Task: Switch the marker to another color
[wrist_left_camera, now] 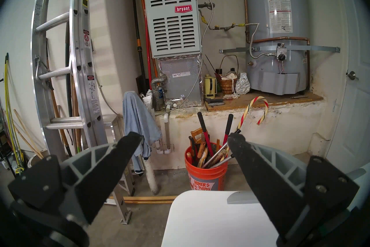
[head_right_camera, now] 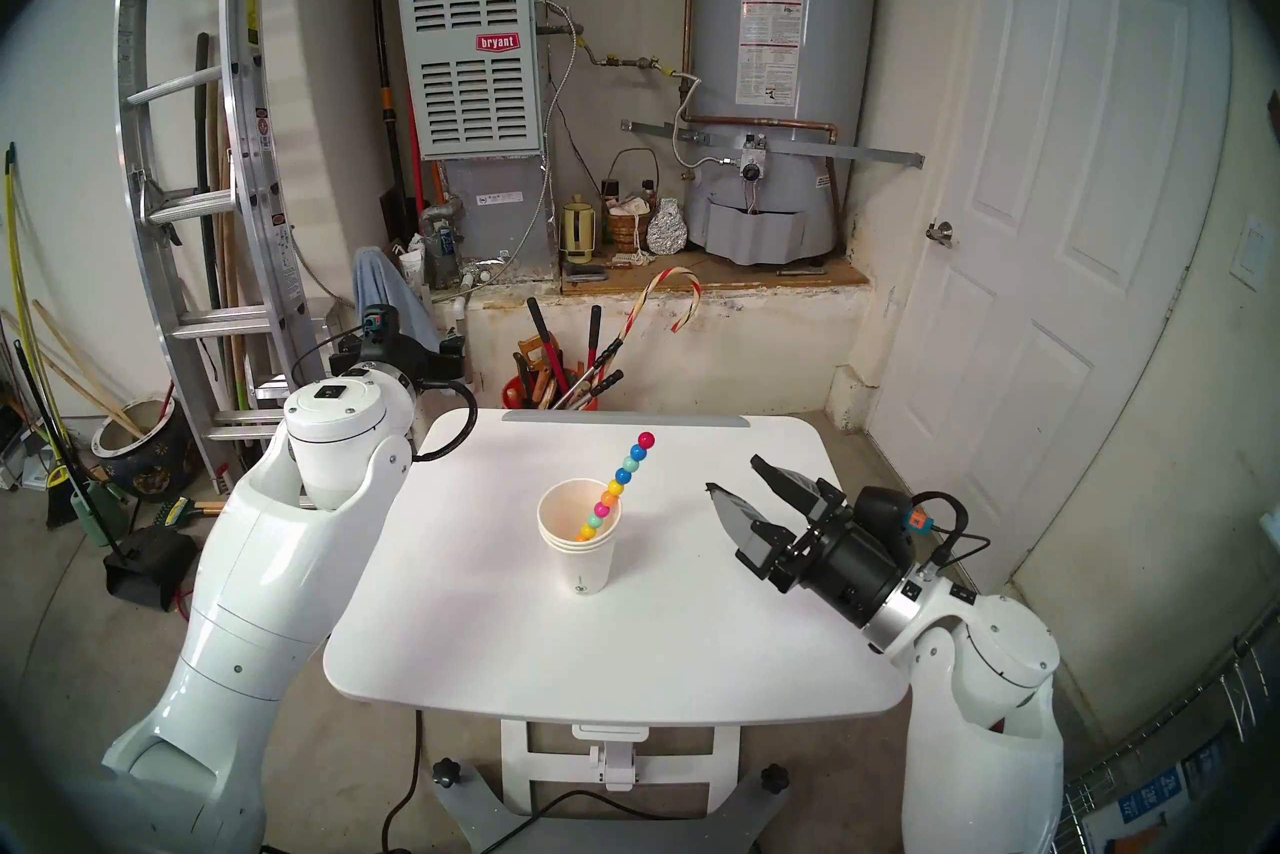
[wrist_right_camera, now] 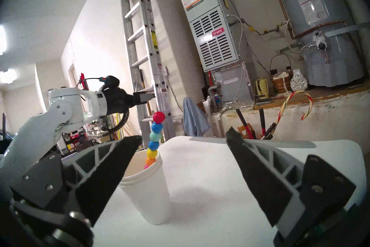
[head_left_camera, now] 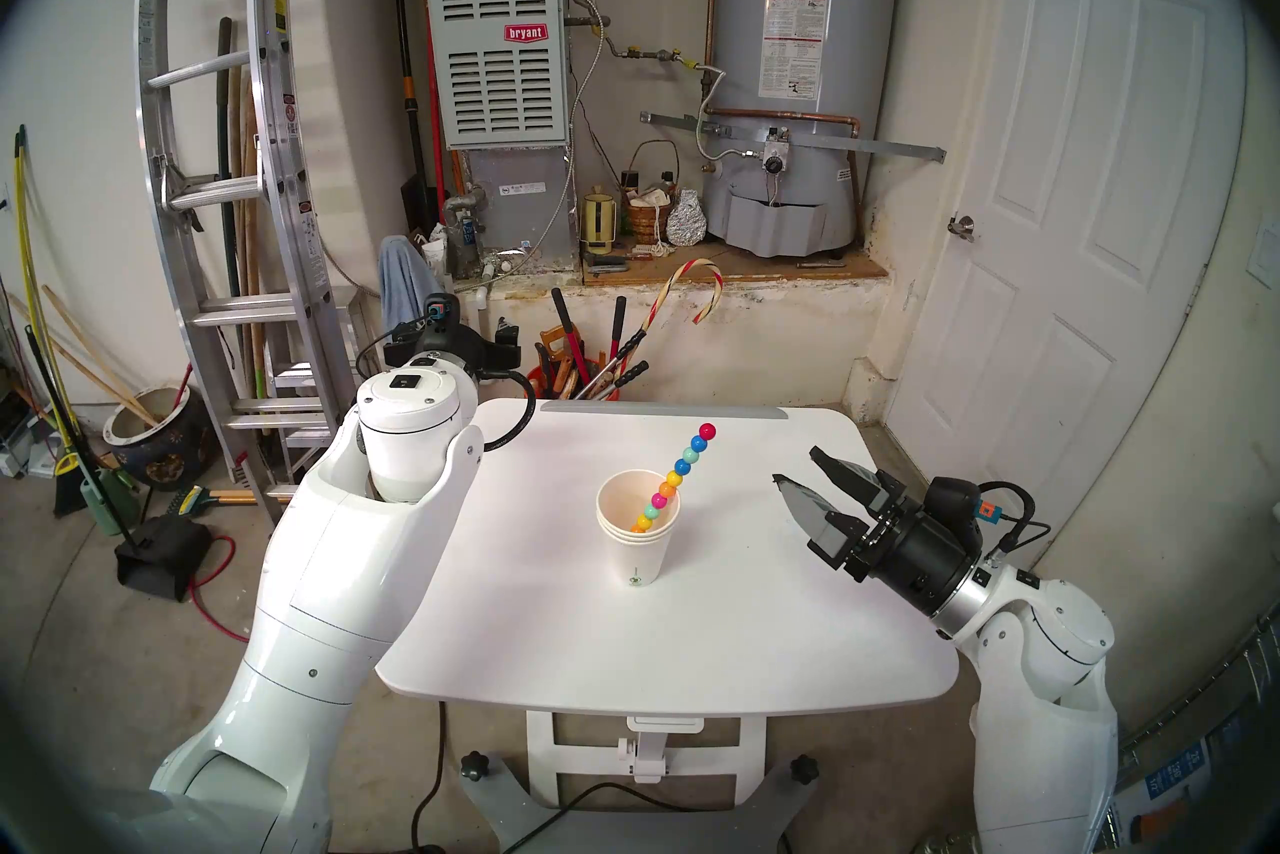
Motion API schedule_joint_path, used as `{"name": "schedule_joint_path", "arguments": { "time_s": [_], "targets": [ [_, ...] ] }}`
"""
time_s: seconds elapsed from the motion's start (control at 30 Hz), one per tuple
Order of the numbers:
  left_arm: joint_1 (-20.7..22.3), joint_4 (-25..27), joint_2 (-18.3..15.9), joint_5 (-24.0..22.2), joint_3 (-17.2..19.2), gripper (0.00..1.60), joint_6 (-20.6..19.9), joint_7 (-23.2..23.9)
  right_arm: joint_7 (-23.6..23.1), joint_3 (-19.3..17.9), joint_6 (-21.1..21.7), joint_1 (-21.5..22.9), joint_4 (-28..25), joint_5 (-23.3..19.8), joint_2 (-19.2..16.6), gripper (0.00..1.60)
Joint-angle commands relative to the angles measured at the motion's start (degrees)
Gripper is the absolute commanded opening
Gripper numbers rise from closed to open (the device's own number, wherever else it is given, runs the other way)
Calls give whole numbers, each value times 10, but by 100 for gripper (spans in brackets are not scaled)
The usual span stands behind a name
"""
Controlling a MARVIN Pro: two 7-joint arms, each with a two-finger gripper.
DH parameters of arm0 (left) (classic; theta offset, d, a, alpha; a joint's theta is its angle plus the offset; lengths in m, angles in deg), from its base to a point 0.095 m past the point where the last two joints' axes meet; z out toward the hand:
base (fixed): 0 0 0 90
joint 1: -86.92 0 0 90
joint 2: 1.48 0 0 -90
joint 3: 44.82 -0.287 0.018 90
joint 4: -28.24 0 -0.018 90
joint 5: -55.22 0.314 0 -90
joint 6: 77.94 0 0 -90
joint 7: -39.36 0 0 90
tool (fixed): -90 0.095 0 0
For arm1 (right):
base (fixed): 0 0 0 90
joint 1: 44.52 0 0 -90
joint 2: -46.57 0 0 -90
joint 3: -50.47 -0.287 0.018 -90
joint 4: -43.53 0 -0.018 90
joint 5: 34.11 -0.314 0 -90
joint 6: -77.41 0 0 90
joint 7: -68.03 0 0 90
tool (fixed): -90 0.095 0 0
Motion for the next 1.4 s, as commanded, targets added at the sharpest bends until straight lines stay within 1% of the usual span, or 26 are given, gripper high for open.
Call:
{"name": "schedule_joint_path", "arguments": {
  "time_s": [0.0, 0.17, 0.33, 0.67, 0.87, 1.37],
  "targets": [
    [10, 10, 1, 1, 1, 160, 6, 0, -7, 23, -18, 6, 17, -7, 18, 160],
    [10, 10, 1, 1, 1, 160, 6, 0, -11, 44, -32, 25, 43, -2, 19, 160],
    [10, 10, 1, 1, 1, 160, 5, 0, -15, 61, -40, 38, 50, 0, 22, 160],
    [10, 10, 1, 1, 1, 160, 6, 0, -18, 73, -40, 40, 51, 1, 22, 160],
    [10, 10, 0, 1, 1, 160, 6, 0, -17, 88, -47, 47, 62, 8, 28, 160],
    [10, 10, 0, 0, 1, 160, 6, 0, -3, 108, -65, 87, 103, 15, 38, 160]
  ]
}}
